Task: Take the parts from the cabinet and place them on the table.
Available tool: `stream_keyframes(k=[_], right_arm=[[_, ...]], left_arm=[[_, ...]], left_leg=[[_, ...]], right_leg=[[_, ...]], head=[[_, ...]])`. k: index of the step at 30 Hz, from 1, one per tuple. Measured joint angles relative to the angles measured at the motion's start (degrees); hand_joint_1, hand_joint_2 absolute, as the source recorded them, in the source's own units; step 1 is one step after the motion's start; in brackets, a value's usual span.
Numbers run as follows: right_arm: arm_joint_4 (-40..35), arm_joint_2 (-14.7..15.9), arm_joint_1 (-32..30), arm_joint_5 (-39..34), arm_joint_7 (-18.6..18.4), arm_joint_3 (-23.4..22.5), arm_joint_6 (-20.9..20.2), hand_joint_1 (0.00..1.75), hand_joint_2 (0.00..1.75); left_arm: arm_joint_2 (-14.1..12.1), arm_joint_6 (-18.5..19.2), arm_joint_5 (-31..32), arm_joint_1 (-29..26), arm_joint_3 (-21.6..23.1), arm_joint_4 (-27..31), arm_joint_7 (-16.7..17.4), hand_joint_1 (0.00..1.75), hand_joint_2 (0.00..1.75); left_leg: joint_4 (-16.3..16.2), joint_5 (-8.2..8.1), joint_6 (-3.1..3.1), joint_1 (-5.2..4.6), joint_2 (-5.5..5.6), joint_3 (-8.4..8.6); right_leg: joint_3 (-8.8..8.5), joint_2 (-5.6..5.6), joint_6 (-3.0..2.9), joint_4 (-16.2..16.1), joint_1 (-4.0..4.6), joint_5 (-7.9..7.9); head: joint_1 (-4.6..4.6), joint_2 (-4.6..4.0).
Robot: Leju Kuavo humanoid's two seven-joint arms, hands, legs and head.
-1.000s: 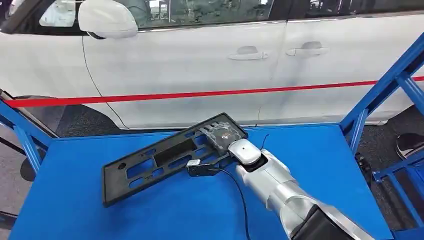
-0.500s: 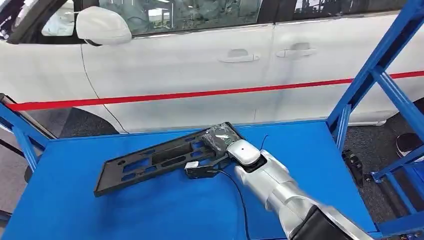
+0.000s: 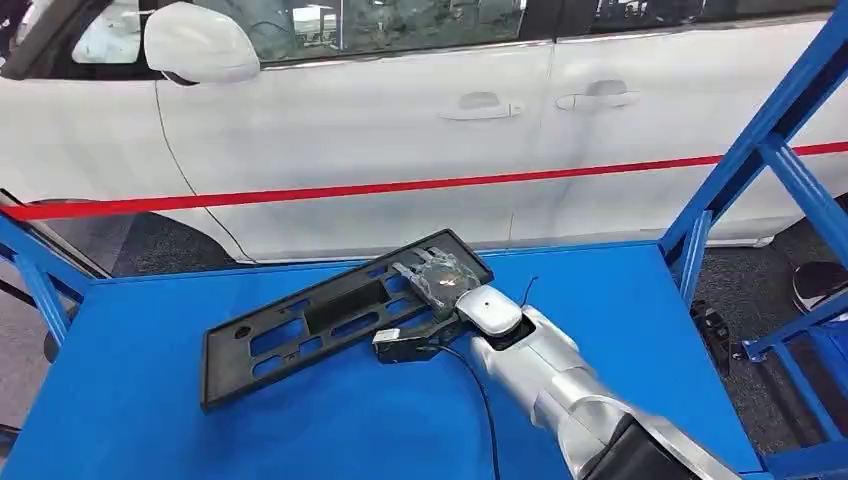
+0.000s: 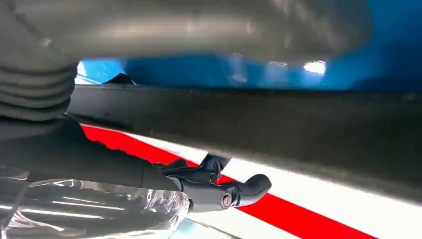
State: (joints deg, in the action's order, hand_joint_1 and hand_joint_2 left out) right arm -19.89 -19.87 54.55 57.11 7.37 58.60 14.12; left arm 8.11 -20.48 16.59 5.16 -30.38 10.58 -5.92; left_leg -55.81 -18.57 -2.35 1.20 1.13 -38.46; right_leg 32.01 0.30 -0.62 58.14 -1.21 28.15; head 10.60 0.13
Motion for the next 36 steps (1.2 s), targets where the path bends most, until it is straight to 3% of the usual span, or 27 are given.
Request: stream_keyframes(k=[10,19,34,35,36], right_arm=[[0.28,-0.09,0.21,-0.07,-1.16,0.0,2.34,0.0,0.0],[-0.09,0.79,6.08,-3.72,0.13,-1.66,3.48,0.0,0.0],[-0.09,1.9,6.88,-4.04,0.52,-2.14,4.48,0.0,0.0],[-0.09,1.9,6.96,-3.91,0.5,-2.12,4.48,0.0,1.75],[-0.09,1.9,7.09,-3.89,0.5,-2.12,4.48,0.0,1.75]], left_arm=[[-0.29,0.2,0.0,-0.37,-0.09,0.0,-2.95,0.0,0.0],[-1.2,0.09,0.04,-0.49,-0.5,0.0,-3.48,0.0,0.0],[-1.77,-0.35,0.85,-0.47,-0.5,0.0,-3.69,0.0,0.0],[-1.81,-0.37,0.83,-0.47,-0.5,0.0,-3.69,0.0,0.0],[-1.86,-0.39,0.83,-0.47,-0.52,0.0,-3.69,0.0,0.0]], left_leg=[[-0.12,-0.04,0.06,-0.01,0.01,-0.13],[-0.16,-0.04,0.07,0.0,0.02,-0.18],[-0.19,-0.06,0.1,-0.01,0.02,-0.23],[-0.19,-0.06,0.1,-0.01,0.02,-0.23],[-0.19,-0.06,0.1,-0.01,0.02,-0.23]], right_leg=[[0.06,0.0,0.05,-0.01,-0.01,-0.02],[0.09,0.0,0.08,-0.02,-0.02,-0.04],[0.11,0.0,0.09,-0.02,-0.02,-0.04],[0.11,0.0,0.09,-0.02,-0.02,-0.04],[0.11,0.0,0.09,-0.02,-0.02,-0.04]], head=[[0.0,0.0],[0.0,0.0],[0.0,0.0],[0.0,0.0],[0.0,0.0]])
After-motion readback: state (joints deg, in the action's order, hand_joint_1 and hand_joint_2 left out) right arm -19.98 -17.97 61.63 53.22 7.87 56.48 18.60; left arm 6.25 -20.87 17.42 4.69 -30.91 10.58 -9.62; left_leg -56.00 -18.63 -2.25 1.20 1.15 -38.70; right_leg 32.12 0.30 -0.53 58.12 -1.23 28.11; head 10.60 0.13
